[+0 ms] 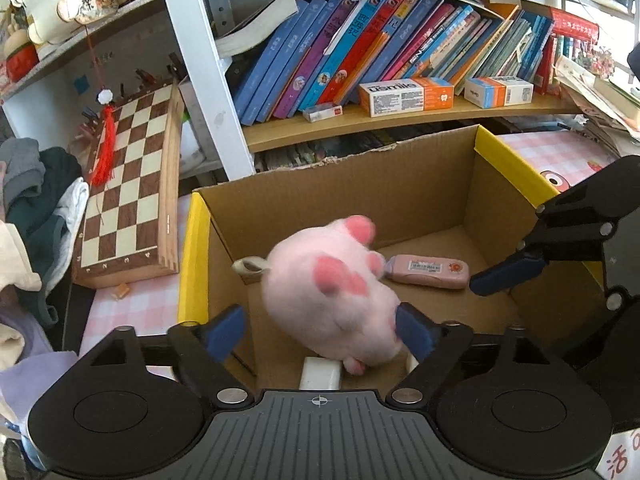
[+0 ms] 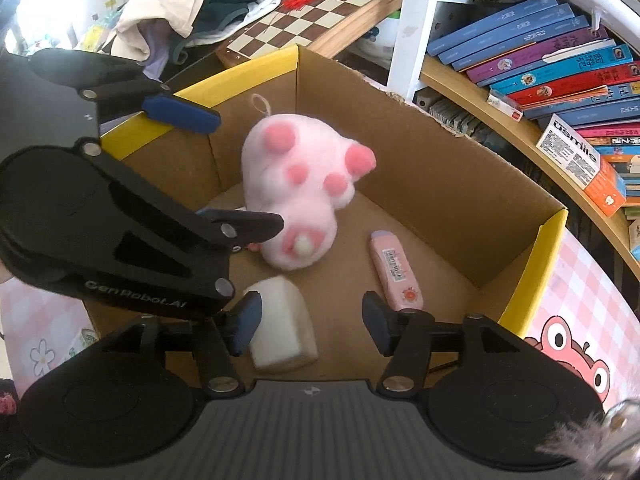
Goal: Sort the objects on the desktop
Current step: 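Lower the plush into the yellow box and open the left tool while the right tool releases the block, then raise both open tools out of the yellow box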
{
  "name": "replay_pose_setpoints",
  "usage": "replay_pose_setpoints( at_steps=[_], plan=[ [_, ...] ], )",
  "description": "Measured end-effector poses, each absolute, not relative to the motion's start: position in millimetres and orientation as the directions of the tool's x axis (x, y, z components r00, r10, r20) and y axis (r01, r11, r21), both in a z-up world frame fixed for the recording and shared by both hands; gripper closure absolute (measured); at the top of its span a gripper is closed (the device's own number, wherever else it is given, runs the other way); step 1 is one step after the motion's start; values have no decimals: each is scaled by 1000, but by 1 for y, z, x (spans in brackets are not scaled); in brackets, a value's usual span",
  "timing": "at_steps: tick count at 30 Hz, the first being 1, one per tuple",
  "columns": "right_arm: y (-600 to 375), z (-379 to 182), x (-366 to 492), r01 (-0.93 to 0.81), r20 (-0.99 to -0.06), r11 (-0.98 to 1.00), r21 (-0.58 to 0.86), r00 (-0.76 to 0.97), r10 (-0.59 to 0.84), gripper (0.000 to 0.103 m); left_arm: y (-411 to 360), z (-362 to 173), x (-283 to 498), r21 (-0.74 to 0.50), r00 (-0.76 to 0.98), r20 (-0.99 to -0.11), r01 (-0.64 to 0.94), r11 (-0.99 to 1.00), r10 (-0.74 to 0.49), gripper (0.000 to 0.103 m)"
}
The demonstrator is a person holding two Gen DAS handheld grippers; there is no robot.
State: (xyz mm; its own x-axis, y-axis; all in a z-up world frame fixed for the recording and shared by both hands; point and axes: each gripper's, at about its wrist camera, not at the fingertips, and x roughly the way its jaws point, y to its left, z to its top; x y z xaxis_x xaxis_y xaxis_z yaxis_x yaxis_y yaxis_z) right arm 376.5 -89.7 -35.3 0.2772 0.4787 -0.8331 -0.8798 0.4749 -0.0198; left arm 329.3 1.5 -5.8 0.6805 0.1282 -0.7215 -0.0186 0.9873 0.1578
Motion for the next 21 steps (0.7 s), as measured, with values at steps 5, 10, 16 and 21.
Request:
replay_pose_setpoints(
  at_steps=[5, 10, 16, 21],
  plan=[
    [-94, -32, 376, -875, -813, 485, -10, 289, 505, 41, 1, 4, 322, 155, 702, -700, -33, 987, 133, 17],
    [-98, -24, 371, -861, -775, 508, -34, 344, 531, 24, 3, 17, 314, 151, 728, -670, -58, 987, 145, 17],
    [-109, -15, 368, -833, -742, 553, -26, 387, 548, 15, 5, 30, 296, 132, 752, -641, -90, 987, 154, 17],
    [-119, -8, 362, -813, -724, 582, -9, 407, 557, 15, 7, 36, 277, 118, 760, -629, -113, 987, 162, 17]
  ],
)
